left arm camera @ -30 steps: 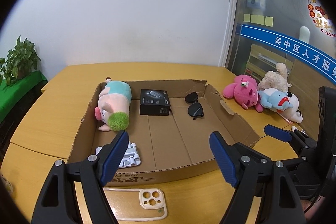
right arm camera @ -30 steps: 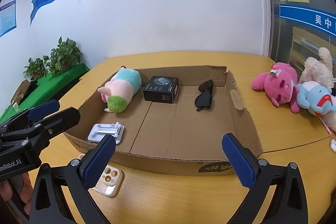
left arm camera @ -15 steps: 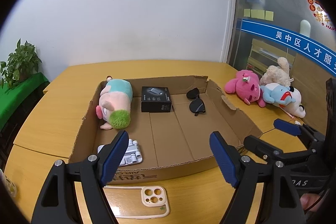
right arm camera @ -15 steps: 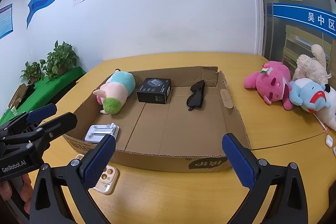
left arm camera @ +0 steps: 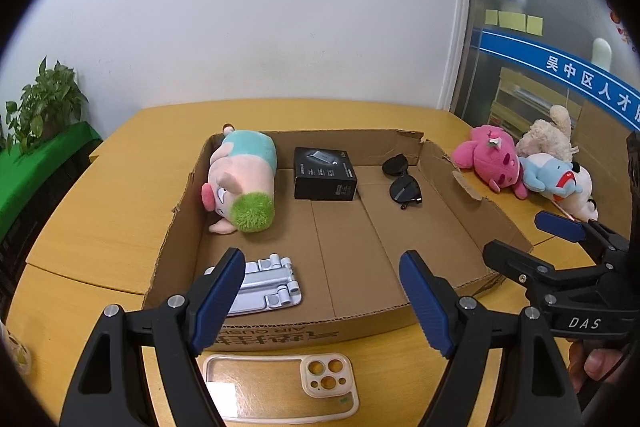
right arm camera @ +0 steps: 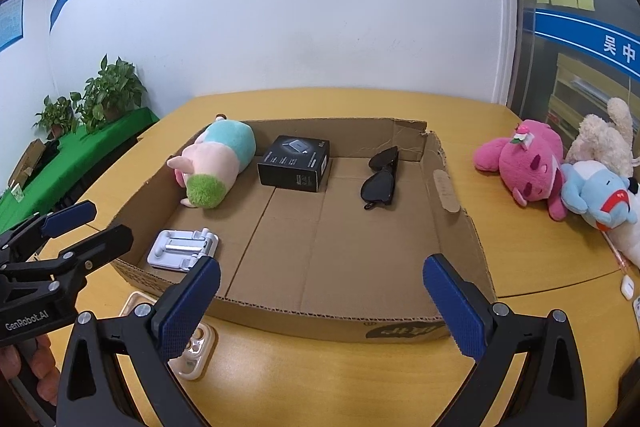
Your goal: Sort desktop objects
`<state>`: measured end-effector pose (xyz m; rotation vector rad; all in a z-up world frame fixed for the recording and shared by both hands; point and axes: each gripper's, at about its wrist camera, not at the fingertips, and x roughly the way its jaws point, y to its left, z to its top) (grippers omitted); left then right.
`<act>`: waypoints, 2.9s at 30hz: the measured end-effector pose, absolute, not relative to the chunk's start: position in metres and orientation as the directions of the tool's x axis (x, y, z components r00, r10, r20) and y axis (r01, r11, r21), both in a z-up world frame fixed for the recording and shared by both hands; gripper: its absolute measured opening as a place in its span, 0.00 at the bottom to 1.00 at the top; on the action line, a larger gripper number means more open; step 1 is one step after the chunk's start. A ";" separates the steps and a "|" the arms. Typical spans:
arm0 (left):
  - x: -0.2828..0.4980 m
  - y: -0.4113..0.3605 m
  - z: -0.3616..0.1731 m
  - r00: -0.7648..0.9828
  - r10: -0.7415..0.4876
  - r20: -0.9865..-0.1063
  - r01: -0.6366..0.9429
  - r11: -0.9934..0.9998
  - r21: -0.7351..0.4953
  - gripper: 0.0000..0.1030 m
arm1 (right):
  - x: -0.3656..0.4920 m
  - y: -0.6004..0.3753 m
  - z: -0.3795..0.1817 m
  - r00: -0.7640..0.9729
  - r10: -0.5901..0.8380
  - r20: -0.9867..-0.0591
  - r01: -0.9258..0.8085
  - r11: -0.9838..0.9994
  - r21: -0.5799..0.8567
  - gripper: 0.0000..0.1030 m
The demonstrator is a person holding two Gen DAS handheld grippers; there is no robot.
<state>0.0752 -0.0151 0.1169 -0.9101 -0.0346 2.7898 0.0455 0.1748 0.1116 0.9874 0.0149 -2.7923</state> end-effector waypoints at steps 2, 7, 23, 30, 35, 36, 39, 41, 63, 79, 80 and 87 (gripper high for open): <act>0.071 -0.019 0.115 -0.785 0.215 -0.582 -0.186 -0.976 -0.110 0.77 | 0.042 0.173 0.110 -0.760 -0.163 -0.630 0.174 -0.984 0.045 1.00; 0.065 -0.019 0.112 -0.777 0.234 -0.584 -0.195 -0.972 -0.131 0.77 | 0.035 0.169 0.102 -0.742 -0.143 -0.655 0.172 -0.985 0.021 1.00; 0.070 -0.066 0.082 -0.708 0.289 -0.644 -0.222 -0.957 -0.186 0.77 | 0.042 0.158 0.075 -0.691 -0.259 -0.675 0.277 -0.957 0.084 1.00; 0.070 -0.107 0.042 -0.636 0.259 -0.727 -0.153 -0.965 -0.211 0.77 | 0.052 0.123 0.030 -0.510 -0.473 -0.719 0.423 -0.865 0.269 1.00; 0.069 -0.122 0.014 -0.563 0.268 -0.782 -0.115 -0.962 -0.247 0.76 | 0.052 0.082 0.003 -0.379 -0.480 -0.791 0.502 -0.825 0.260 0.99; 0.069 -0.124 0.011 -0.553 0.281 -0.785 -0.115 -0.958 -0.262 0.76 | 0.053 0.076 -0.001 -0.365 -0.476 -0.800 0.513 -0.820 0.254 0.99; 0.065 -0.124 -0.002 -0.510 0.352 -0.785 -0.136 -0.934 -0.330 0.76 | 0.055 0.067 -0.007 -0.344 -0.486 -0.804 0.539 -0.803 0.254 0.99; 0.063 -0.119 -0.010 -0.475 0.382 -0.793 -0.148 -0.923 -0.355 0.73 | 0.052 0.065 -0.009 -0.335 -0.491 -0.804 0.542 -0.798 0.262 0.99; 0.081 -0.007 0.033 -0.439 0.616 -0.654 -0.441 -0.782 -0.441 0.67 | 0.087 0.175 0.039 -0.556 -0.492 -0.671 0.424 -0.861 0.280 1.00; 0.092 -0.001 0.004 -0.383 0.583 -0.717 -0.365 -0.808 -0.462 0.68 | 0.101 0.201 0.012 -0.511 -0.528 -0.679 0.405 -0.844 0.352 0.99; 0.091 -0.003 0.002 -0.372 0.575 -0.728 -0.356 -0.813 -0.460 0.68 | 0.100 0.203 0.012 -0.505 -0.530 -0.682 0.408 -0.842 0.352 0.99; 0.092 0.006 -0.019 -0.279 0.522 -0.806 -0.318 -0.842 -0.436 0.61 | 0.084 0.222 -0.006 -0.450 -0.417 -0.790 0.342 -0.897 0.279 0.85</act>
